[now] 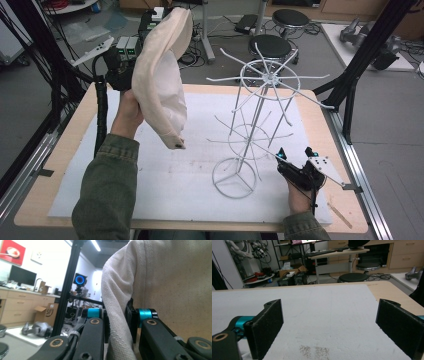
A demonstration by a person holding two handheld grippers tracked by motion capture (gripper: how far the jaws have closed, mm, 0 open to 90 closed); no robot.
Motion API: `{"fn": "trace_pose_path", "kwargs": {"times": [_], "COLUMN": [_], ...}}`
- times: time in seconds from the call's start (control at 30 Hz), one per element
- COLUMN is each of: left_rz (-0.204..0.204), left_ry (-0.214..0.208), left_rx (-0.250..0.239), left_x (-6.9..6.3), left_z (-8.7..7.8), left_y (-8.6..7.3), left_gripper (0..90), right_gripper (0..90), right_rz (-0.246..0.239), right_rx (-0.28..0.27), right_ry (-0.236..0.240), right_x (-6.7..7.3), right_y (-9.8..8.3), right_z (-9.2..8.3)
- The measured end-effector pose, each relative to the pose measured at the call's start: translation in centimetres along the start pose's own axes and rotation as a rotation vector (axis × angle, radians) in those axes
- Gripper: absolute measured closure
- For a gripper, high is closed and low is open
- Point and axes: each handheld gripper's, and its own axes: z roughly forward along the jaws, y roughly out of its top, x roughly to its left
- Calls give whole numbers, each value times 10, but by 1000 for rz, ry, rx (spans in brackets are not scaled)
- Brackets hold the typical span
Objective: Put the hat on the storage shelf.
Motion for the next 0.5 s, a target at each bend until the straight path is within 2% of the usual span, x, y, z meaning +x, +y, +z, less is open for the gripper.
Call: {"fn": "trace_pose_path", "kwargs": {"times": [0.27, 0.5], "left_rz": [19, 20], "left_ry": [-58, -75], "left_rx": [1, 12], "left_x": [-6, -11], "left_z": [22, 39], "left_y": [12, 17], "left_gripper": [811, 811], "right_gripper": [66, 66], "right_rz": [-5, -5], "right_rx": [-1, -2], "right_ry": [12, 14], "right_x": [2, 2], "right_y": [0, 1], "right_z": [0, 0]}}
